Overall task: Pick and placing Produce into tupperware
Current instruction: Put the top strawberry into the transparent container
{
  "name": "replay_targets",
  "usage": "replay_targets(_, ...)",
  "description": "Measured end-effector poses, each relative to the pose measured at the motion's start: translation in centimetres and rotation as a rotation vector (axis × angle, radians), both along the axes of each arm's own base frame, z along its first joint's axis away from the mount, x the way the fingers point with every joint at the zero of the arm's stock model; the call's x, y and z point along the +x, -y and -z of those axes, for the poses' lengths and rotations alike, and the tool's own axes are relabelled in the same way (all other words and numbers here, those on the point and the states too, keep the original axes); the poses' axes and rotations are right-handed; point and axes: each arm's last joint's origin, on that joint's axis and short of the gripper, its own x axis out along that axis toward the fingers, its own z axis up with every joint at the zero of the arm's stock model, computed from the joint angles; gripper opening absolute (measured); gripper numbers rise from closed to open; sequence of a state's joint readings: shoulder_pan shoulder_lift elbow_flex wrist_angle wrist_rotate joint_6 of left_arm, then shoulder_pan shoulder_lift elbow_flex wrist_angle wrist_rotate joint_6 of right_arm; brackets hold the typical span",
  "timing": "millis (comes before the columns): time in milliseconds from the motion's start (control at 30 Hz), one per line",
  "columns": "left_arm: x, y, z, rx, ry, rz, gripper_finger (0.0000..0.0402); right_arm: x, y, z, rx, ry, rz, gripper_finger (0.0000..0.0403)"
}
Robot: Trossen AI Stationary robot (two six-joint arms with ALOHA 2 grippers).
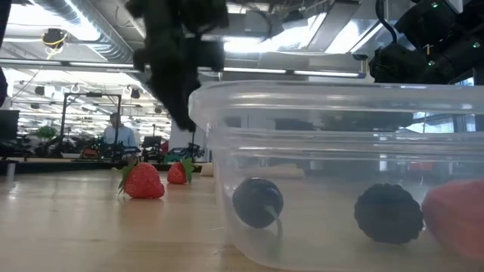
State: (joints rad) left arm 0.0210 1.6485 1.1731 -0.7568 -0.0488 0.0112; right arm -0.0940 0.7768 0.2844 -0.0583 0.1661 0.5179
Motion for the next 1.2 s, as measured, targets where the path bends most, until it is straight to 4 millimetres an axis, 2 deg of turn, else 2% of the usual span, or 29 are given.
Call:
replay_targets(133, -0.7, -0.8, 2.0, -0.002, -0.018, -0.023, 0.0241, 0.0, 0.0, 0.0, -0.001, 0.000, 0.001, 0.0291)
replay_targets(300, -1.0, -1.0, 3.3, -0.012, 0.005, -0.027, 0.0238, 0.0, 0.0, 0.0, -0.002, 0.000, 0.001, 0.0291)
replay_targets(433, -0.8, -0.6, 3.8, -0.016, 0.066, -0.010, 0.0239, 0.0, 0.0, 0.0, -0.003, -0.001, 0.001, 0.0291)
replay_targets(667, -1.3, 0.3, 4.8, -0.011, 0.043, 0.037, 0.0234, 0.0, 0.0, 0.0, -0.006, -0.002, -0.002, 0.0291)
replay_targets(1000, -1.4, 0.4, 5.5, -0.011, 0.088, 0.035, 0.0223, 0.0, 0.0, 0.0, -0.007, -0.002, -0.002, 0.0291)
replay_targets(1200, -0.9, 0.5, 7.3, -0.013, 0.053, 0.039, 0.0220, 0.0, 0.0, 0.0, -0.007, -0.003, -0.001, 0.0291)
